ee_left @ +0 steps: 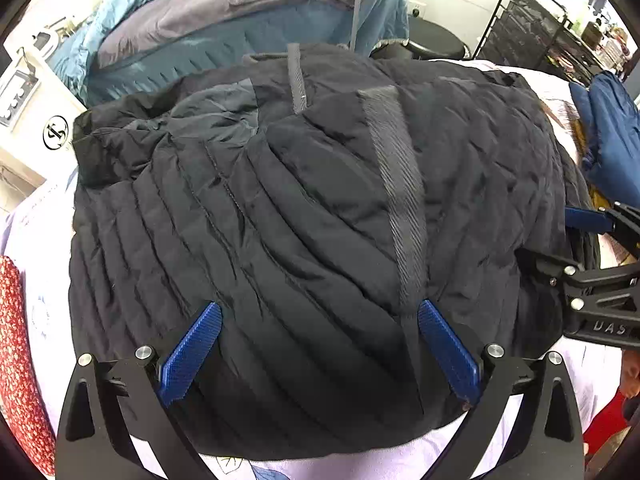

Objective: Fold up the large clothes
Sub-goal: 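Press the folded jacket flat with both open grippers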

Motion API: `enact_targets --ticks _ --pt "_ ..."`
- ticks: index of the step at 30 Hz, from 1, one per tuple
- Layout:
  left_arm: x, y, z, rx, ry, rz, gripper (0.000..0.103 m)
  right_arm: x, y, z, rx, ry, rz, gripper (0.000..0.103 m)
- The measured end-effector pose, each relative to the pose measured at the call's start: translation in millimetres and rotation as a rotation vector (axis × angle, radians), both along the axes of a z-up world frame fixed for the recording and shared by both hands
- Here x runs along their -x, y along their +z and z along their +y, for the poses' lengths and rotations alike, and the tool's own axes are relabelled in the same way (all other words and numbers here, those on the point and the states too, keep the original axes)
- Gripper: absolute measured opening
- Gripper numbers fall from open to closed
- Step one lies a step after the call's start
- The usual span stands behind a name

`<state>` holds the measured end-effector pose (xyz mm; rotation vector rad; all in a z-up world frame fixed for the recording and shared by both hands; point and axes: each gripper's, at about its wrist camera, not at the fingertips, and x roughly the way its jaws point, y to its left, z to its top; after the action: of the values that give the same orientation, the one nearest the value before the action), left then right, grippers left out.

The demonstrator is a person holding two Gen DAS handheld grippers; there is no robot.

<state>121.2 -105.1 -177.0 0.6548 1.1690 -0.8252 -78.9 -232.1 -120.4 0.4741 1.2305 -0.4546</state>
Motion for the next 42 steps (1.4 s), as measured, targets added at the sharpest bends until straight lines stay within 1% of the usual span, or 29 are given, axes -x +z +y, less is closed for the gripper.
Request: enact_targets --ticks 3,6,13,17,21,26,28,34,37,38,40,42 --pt "-11.8 -6.6 -7.2 -0.018 0.011 0.027 0.098 -8.8 -11.1 -7.4 -0.023 -0.018 0.032 0.084" --pt "-22.3 -10.6 -16.8 -0.031 0.017 0.036 0.098 -16.8 -20.1 -16.7 -0.036 -0.044 0.056 0.087" --pt "-45.9 -29.2 -41.6 -0.088 0.018 0.063 0.098 -34.3 -43.7 -32.9 -0.068 -0.05 0.133 0.097" --pt "-53.9 -41.4 -50.2 -0.105 0.02 0.085 0.099 -43.2 -58.2 -41.6 -0.098 -0.042 0.173 0.099" --pt "-59.1 -52.3 -56.9 -0.124 0.004 0.088 0.099 -49.8 -69.5 -44.7 -0.095 -0.034 0.201 0.099" --pt "-69.7 -66.0 -73.3 -0.185 0.01 0.139 0.099 -57.1 -78.5 -43.1 -0.091 -0.041 0.238 0.099" --pt "-74.2 -70.9 -78.4 -0.195 0.009 0.158 0.1 -61.7 -82.7 -46.2 -0.097 -0.04 0.253 0.099" --pt "-79.9 -78.6 -88.7 -0.187 0.006 0.16 0.1 -68.9 -90.3 -53.5 -0.097 -0.039 0.25 0.099" --pt "-74.8 -78.6 -82.0 -0.172 0.003 0.151 0.1 -62.5 -90.4 -48.3 -0.081 -0.041 0.231 0.099" --pt "-73.9 -77.8 -81.4 -0.161 0.0 0.143 0.1 -59.7 -89.9 -45.2 -0.074 -0.041 0.222 0.099" --pt "-65.7 -76.8 -64.9 -0.138 -0.003 0.125 0.099 -50.0 -90.0 -36.1 -0.058 -0.042 0.196 0.099" --pt "-60.1 -72.5 -58.5 -0.097 -0.009 0.091 0.099 -42.0 -88.2 -31.4 -0.04 -0.042 0.167 0.099"
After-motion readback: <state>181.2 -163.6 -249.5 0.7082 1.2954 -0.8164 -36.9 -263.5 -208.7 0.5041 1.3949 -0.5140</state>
